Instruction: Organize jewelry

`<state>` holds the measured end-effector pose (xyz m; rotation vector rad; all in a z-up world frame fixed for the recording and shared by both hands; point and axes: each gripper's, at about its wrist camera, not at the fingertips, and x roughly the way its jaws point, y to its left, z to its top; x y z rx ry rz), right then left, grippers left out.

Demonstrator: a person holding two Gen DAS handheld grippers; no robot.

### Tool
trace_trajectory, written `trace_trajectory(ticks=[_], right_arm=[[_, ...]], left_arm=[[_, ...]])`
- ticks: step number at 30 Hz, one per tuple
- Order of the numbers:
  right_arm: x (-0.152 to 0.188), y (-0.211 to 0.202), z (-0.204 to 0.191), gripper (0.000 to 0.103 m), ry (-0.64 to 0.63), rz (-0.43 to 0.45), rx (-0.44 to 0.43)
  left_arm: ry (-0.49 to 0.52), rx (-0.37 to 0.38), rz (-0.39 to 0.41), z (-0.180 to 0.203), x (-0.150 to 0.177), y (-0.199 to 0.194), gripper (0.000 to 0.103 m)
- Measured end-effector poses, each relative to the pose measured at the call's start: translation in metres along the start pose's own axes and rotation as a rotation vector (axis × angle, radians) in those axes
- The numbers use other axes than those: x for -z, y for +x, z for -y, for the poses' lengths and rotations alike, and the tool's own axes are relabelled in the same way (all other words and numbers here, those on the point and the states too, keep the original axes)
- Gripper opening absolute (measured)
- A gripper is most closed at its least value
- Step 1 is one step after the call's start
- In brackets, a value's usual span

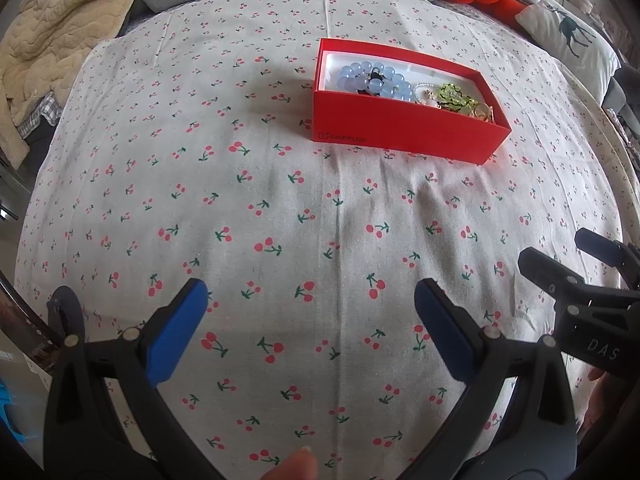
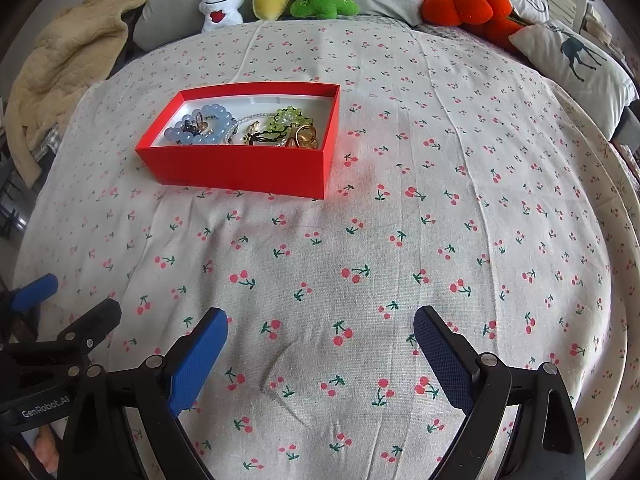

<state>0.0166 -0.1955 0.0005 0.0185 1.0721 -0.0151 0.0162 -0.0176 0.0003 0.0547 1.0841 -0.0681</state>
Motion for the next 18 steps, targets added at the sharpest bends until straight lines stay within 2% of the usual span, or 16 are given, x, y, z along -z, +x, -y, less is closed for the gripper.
trace_trajectory(ticks=[18], right_arm=[[0.0009,0.0003,-0.0018,0.095,-0.001,-0.002,0.000]], left_arm=[[0.000,-0.013,0.007,-0.0014,-0.0003,-0.0010,0.102]])
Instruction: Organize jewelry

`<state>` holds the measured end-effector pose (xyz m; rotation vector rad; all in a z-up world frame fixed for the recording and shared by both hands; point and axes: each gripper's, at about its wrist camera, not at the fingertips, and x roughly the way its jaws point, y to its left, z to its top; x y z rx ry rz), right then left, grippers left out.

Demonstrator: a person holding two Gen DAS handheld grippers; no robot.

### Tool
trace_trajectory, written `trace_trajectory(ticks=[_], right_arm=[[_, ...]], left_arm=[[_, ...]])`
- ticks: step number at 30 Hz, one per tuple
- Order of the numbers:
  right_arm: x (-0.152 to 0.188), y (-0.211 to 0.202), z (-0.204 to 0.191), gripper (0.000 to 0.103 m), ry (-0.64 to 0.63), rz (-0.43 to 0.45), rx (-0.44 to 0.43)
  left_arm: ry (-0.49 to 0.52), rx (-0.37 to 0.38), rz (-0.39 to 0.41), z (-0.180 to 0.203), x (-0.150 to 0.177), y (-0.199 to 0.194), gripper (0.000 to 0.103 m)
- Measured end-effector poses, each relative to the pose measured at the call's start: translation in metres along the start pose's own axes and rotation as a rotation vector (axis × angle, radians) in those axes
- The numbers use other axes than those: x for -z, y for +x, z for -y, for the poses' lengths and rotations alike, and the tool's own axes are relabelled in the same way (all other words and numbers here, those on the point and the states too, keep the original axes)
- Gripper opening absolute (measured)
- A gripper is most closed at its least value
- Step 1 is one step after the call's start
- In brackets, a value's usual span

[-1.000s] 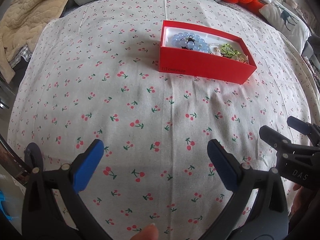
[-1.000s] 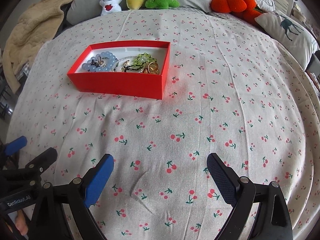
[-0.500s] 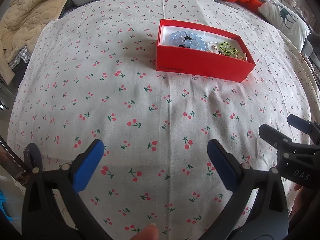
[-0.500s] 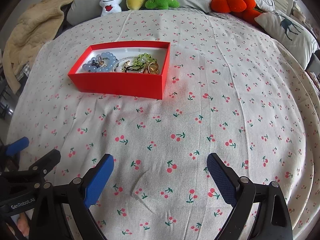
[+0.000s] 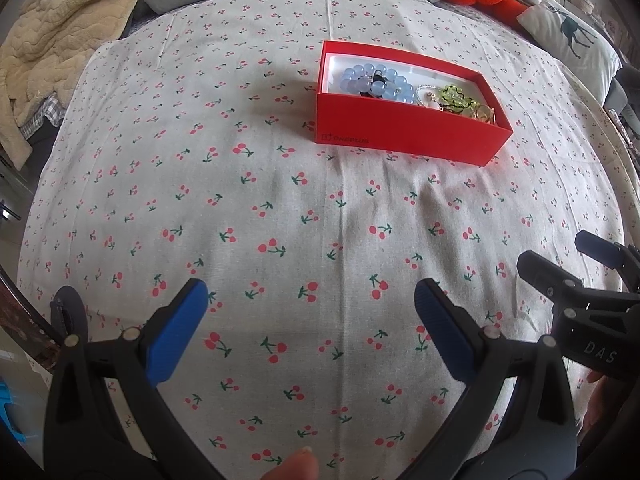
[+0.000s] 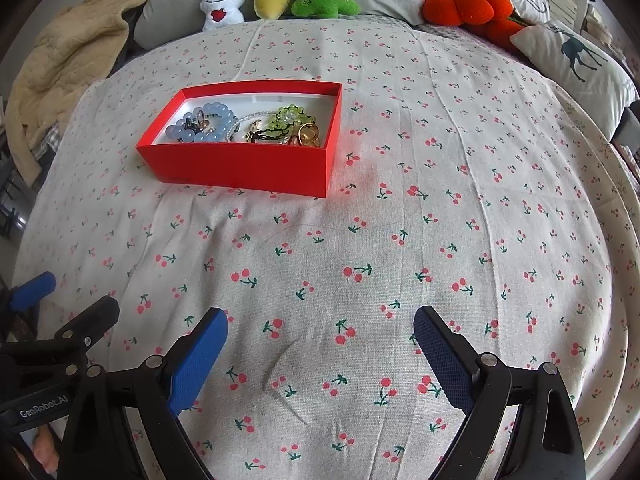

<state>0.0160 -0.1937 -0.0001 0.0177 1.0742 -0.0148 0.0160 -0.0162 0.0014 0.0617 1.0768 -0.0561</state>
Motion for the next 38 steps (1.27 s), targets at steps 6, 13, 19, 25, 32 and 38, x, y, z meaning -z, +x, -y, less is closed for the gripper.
trace_trajectory(ticks=[6,13,19,25,32,38], right_arm=[[0.0010,0.0002,-0.0001,0.095,-0.002,0.002,0.002],[0.0011,-0.0007,0.0014,0.095,0.004,0.006,0.007],[0.0001,-0.0016,0.0032,0.095,0.011,0.012,0.008],[0.0003,-0.0013,0.0025,0.095,0.014,0.015,0.011],[-0.0011,-0.0029,0.0027,0.095,0.016,0.022,0.013],[0.0009,0.0029,0.0024,0.095,0.018,0.011,0.010]], left_arm=[[0.002,-0.012,0.006,0.0014,0.0006,-0.0004,0.102],[-0.002,-0.025,0.012,0.0012,0.0010,-0.0008,0.102],[-0.002,-0.026,0.019,0.0015,0.0016,-0.0022,0.102],[0.004,-0.028,0.026,0.0039,0.0028,-0.0038,0.102],[0.002,-0.031,0.030,0.0047,0.0032,-0.0054,0.102],[-0.005,-0.042,0.033,0.0014,0.0035,-0.0015,0.102]])
